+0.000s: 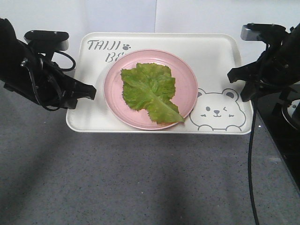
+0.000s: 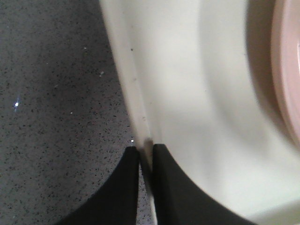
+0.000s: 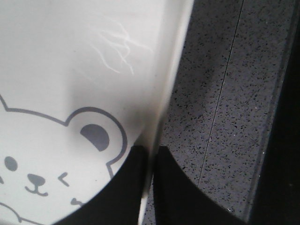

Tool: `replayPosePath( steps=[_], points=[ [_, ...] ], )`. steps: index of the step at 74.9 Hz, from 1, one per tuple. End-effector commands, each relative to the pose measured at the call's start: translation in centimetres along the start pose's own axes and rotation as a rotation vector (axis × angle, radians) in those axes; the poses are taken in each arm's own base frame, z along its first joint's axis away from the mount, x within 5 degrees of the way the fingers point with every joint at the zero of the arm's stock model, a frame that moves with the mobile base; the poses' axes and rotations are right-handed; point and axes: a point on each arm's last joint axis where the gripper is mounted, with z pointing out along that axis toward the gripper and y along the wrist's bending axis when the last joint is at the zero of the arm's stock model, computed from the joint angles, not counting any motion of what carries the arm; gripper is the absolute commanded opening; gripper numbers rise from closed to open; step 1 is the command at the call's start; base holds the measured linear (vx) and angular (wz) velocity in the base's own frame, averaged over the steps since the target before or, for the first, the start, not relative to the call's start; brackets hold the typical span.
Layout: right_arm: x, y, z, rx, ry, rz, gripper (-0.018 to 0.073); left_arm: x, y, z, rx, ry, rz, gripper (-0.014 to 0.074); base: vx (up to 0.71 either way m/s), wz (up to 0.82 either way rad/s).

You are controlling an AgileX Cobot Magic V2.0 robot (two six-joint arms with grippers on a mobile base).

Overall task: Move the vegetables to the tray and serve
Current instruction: 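Hold the tray above the countertop with both grippers as the base settles, then lower the tray onto the countertop with both grippers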

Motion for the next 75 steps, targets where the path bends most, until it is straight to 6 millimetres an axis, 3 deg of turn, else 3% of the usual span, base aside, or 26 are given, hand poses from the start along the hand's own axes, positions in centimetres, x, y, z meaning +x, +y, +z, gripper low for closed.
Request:
replayPosePath(
  steps=[1,21,34,55,75],
  points=[
    [-0.5,1.6,-2.6,-0.082,-0.132,-0.021,-0.0006,-1.0,-1.4,-2.6,0.109,-0.152,0.0,-0.0006,0.0,0.0],
    [-0.8,1.8,-2.4,-0.091,-0.159,-0.059,-0.0006,-0.9,-1.1,-2.6,0.068,-0.148,0.036,-0.0006,0.0,0.0],
    [-1.5,2.2,-0.8,-0.175,-0.151,-0.055,-0.0006,-1.0,-0.6,-1.9,0.007,-0.128,0.067,-0.0006,0.0,0.0],
    [-2.8,2.3,3.0,-0.292,-0.131,-0.034,-0.0006,-1.2,-0.3,1.8,-0.054,-0.031,0.096,-0.0006,0.0,0.0],
    [-3.0,3.3,7.2,-0.259,-0.038,-0.096,-0.0006,-1.1,-0.1,6.4,-0.085,0.075,0.11,-0.0006,0.0,0.0]
  ],
)
